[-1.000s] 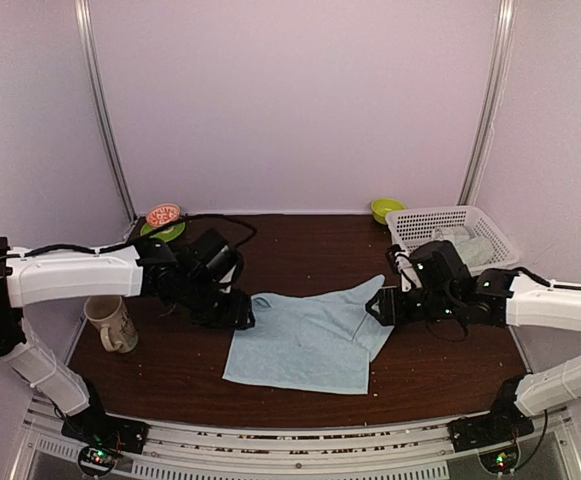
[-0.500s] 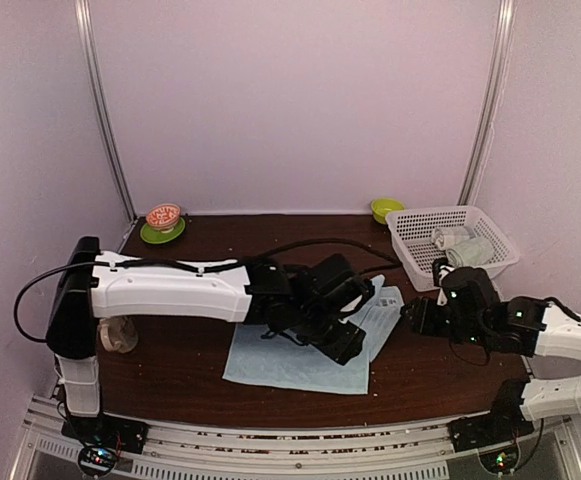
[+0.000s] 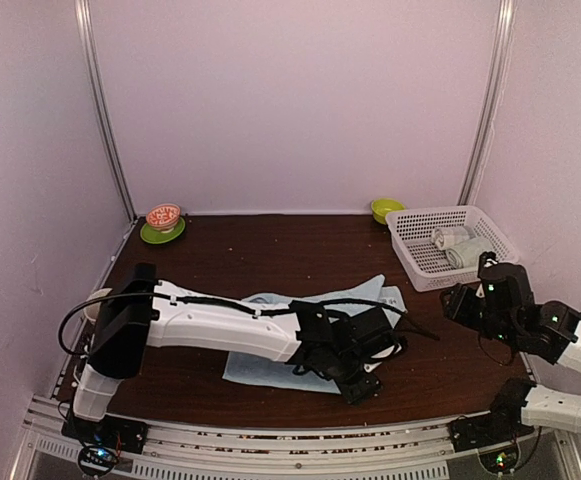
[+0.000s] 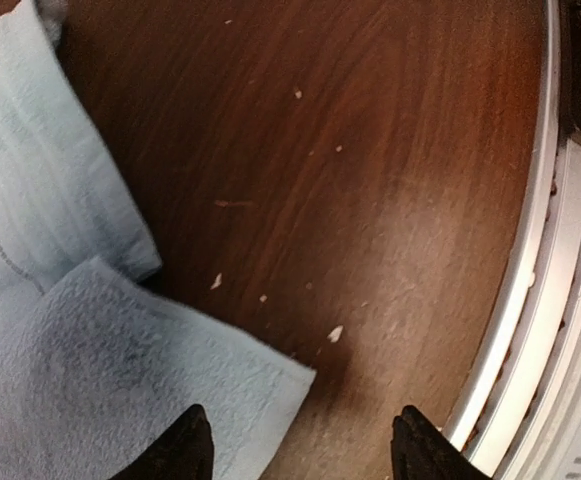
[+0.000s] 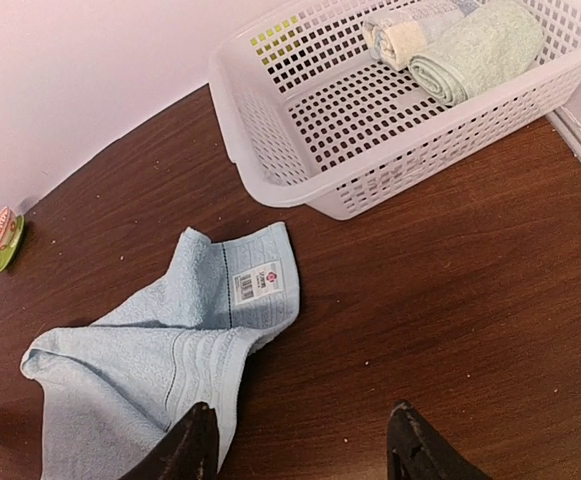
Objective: Roll the towels
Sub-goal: Adjust the towel at the center of the board.
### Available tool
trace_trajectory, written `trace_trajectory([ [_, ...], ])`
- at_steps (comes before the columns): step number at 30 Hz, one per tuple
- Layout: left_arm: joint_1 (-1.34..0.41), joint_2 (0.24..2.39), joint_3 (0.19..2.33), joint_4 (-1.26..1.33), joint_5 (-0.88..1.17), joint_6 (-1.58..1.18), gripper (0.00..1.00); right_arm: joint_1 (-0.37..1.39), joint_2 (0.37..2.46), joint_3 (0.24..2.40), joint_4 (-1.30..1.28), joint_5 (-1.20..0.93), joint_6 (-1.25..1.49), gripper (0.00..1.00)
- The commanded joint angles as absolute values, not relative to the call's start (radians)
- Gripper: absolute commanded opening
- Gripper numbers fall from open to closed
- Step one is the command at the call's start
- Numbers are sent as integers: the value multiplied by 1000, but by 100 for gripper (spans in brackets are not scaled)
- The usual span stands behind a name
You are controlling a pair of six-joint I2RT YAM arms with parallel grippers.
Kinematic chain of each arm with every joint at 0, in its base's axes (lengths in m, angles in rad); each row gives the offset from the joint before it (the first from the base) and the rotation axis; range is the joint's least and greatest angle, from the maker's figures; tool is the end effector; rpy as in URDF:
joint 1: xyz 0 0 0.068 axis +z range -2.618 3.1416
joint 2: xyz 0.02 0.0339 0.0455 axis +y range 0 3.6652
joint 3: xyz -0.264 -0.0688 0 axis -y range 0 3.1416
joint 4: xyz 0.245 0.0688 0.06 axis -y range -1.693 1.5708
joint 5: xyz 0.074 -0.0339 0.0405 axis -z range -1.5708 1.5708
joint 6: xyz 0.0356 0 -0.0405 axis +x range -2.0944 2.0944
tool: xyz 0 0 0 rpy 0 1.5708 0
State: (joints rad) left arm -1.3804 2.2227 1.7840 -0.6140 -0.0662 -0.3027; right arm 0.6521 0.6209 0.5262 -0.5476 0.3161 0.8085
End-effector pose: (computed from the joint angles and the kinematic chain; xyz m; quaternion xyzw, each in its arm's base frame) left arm 0.0935 -0.4725 0.1785 0.4885 0.8336 -0.1696 0.1944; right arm 0.1189 0.0769 0.2391 0.1392 0.8748 0.1901 0.4233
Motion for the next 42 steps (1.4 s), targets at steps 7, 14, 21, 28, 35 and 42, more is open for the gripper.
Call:
trace_trajectory([
  [7, -1407, 2415, 1988, -756, -149, -257, 62, 643, 573, 493, -595, 333, 811, 58],
  [14, -1405, 2435, 1990, -802, -254, -270, 55, 643, 579, 496, -576, 325, 811, 58],
  [21, -1383, 2424, 1945, -819, -204, -305, 28, 641, 598, 522, -572, 331, 794, 58],
  [28, -1366, 2380, 1870, -782, -176, -323, 0, 641, 603, 531, -561, 313, 791, 58],
  [35, -1214, 1870, 1512, -638, -297, -422, 0, 641, 611, 527, -515, 252, 737, 58],
  [42, -1136, 1491, 1495, -707, -497, -321, 0, 645, 714, 500, -350, 55, 697, 56],
])
